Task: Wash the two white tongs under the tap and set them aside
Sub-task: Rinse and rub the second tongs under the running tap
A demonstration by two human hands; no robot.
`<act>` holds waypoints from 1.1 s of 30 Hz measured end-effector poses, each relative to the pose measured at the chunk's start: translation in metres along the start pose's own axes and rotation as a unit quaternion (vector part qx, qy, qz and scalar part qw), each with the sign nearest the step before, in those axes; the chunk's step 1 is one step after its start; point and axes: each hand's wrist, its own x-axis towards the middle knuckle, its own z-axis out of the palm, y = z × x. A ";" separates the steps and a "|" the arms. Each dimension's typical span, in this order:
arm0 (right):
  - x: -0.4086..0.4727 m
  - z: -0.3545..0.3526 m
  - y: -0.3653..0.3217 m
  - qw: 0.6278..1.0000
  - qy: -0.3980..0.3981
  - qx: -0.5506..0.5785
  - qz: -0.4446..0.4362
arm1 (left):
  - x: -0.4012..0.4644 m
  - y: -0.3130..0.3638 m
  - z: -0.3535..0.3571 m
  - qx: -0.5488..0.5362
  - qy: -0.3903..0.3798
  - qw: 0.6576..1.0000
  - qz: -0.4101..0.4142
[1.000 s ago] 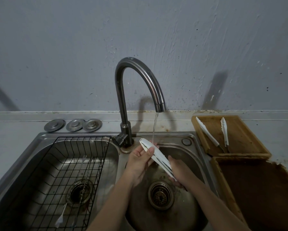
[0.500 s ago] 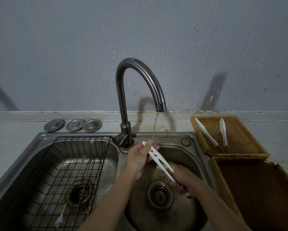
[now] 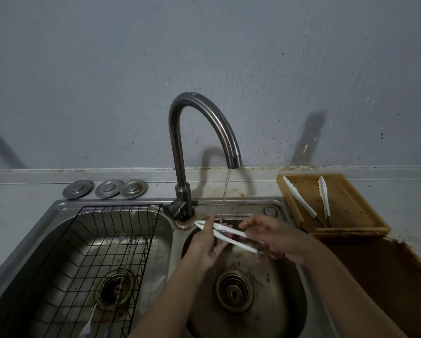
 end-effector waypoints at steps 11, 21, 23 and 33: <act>0.042 0.043 -0.033 0.889 0.175 -0.245 -0.344 | -0.004 0.012 0.020 -0.291 0.035 0.952 -0.090; 0.053 0.053 -0.035 0.883 0.149 -0.232 -0.381 | -0.003 -0.008 0.021 -0.333 0.051 0.928 -0.156; 0.054 0.052 -0.034 0.875 0.156 -0.236 -0.394 | -0.002 -0.007 0.021 -0.333 0.051 0.929 -0.151; 0.052 0.041 -0.033 0.800 0.192 -0.359 -0.441 | -0.004 0.016 0.004 -0.264 0.077 0.960 -0.046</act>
